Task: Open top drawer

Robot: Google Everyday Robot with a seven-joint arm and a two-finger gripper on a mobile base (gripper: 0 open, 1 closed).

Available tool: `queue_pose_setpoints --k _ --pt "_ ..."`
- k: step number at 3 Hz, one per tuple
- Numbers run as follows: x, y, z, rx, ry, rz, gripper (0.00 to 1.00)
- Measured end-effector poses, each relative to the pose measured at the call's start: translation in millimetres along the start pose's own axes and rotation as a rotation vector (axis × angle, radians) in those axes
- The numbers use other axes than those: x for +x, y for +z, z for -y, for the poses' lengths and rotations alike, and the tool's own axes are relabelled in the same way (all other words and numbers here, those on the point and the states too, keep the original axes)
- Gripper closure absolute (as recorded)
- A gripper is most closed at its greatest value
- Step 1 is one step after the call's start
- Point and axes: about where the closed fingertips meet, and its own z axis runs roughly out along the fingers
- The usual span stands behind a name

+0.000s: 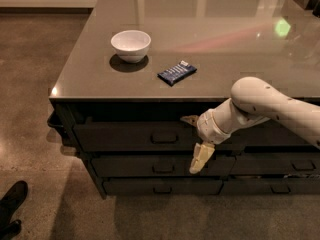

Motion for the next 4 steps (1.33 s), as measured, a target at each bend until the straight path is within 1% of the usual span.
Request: queue_pose_setpoints --k 1,2,3,4 --pt "5 11 6 -0.005 -0.018 -0.002 0.0" --pt "5 17 6 -0.02 -0.023 0.004 0.0" --pt "4 17 -13 -0.029 0.006 0.021 0.0" --pt "-3 14 -62 -0.061 0.076 0.041 0.0"
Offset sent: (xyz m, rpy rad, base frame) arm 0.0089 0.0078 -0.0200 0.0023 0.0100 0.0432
